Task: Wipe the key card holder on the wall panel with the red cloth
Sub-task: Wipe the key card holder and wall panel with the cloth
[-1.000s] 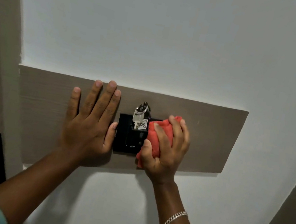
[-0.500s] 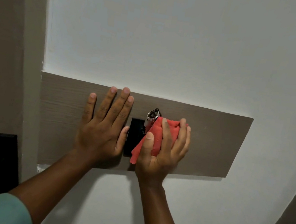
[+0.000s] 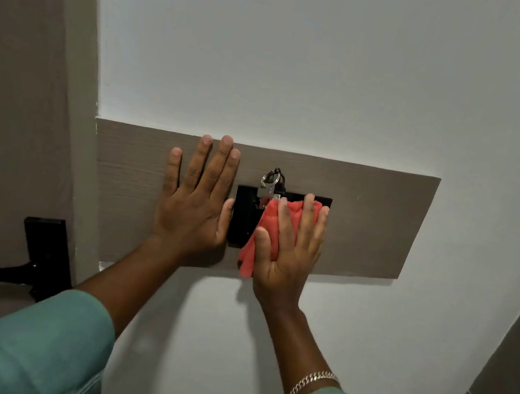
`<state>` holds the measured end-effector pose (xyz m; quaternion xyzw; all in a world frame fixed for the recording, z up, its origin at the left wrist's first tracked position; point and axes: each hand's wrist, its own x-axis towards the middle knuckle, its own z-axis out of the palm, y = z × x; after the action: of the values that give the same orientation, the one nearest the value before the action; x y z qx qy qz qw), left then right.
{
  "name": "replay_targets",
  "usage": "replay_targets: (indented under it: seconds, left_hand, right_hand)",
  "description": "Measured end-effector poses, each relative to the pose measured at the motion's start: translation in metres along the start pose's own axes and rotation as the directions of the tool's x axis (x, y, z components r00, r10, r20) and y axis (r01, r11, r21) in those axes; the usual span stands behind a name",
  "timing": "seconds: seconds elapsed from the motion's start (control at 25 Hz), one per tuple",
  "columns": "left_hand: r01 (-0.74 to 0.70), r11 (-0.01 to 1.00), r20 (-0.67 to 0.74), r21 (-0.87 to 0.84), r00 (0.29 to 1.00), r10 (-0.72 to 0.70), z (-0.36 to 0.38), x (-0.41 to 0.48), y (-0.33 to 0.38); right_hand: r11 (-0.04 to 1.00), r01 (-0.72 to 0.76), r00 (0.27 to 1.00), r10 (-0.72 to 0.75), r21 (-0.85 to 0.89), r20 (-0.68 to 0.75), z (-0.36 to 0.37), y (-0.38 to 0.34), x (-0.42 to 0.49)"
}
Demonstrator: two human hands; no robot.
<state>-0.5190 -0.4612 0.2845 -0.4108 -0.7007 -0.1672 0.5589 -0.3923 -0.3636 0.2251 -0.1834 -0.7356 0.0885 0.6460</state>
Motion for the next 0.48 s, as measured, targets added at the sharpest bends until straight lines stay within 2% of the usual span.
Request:
replay_targets:
  seconds: [0.04, 0.12, 0.16, 0.24, 0.32, 0.48]
  left_hand:
    - [0.028, 0.998, 0.025, -0.051, 0.999, -0.027, -0.007, 0.002, 0.002]
    - [0.147, 0.928, 0.039, -0.343, 0.989, -0.143, -0.025, -0.005, 0.016]
    - [0.212, 0.817, 0.044, -0.536, 0.974, -0.224, -0.035, -0.016, 0.028]
    - [0.328, 0.504, 0.16, -0.799, 0.924, -0.349, -0.057, -0.045, 0.061]
    - [0.457, 0.249, 0.359, -0.854, 0.863, -0.355, -0.076, -0.061, 0.091]
    - [0.649, -0.045, 0.609, -0.759, 0.684, -0.403, -0.083, -0.045, 0.113]
  right_hand:
    - [0.997, -0.071, 0.997, 0.071, 0.01, 0.019, -0.001, -0.005, 0.006]
    - [0.99, -0.141, 0.987, 0.143, -0.025, 0.079, -0.009, -0.016, 0.02]
    - [0.989, -0.14, 0.982, 0.145, -0.053, 0.119, -0.014, -0.019, 0.026]
    - [0.989, -0.132, 0.97, 0.142, -0.063, 0.198, -0.023, -0.017, 0.032]
    - [0.989, -0.143, 0.951, 0.149, -0.042, 0.272, -0.029, -0.015, 0.035]
    - [0.982, -0.155, 0.909, 0.1, 0.107, 0.405, -0.048, -0.01, 0.039]
